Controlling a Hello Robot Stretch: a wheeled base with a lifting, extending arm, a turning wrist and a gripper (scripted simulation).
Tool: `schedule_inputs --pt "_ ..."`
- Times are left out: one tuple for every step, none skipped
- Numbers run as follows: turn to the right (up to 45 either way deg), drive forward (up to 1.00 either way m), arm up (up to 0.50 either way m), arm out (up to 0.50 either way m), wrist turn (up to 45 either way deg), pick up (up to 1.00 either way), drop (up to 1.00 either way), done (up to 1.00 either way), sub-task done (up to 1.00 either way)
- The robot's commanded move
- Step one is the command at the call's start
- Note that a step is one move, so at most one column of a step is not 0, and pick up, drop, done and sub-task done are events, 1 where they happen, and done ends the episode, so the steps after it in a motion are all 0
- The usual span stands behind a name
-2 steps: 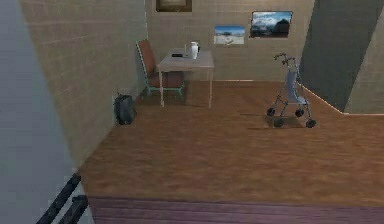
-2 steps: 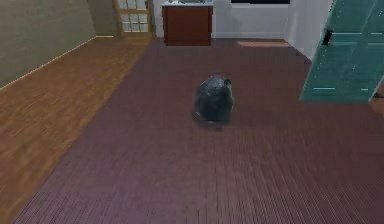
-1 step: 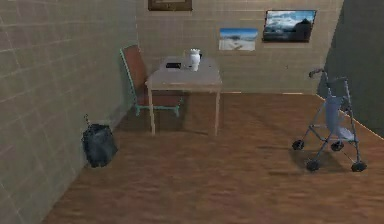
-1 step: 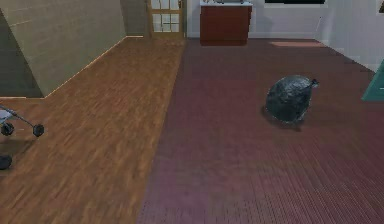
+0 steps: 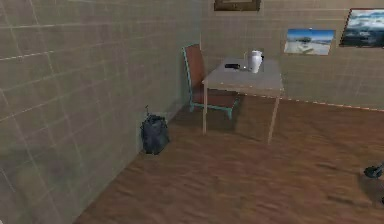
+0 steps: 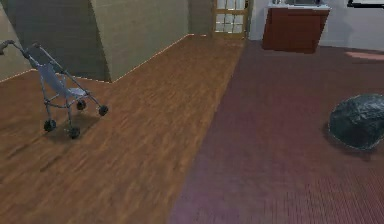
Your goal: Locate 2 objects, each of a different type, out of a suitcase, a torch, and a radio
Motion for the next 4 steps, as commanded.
schedule_inputs --pt "0.0 1.00 0.00 0.00 0.0 0.00 0.00 0.00 0.00" --pt "-12.0 0.00 0.00 0.00 0.0 0.00 0.00 0.00 0.00" --pt "0.0 0.10 0.00 0.00 0.0 0.00 0.00 0.00 0.00" --pt "-9.0 0.00 0.00 0.00 0.0 0.00 0.00 0.00 0.00"
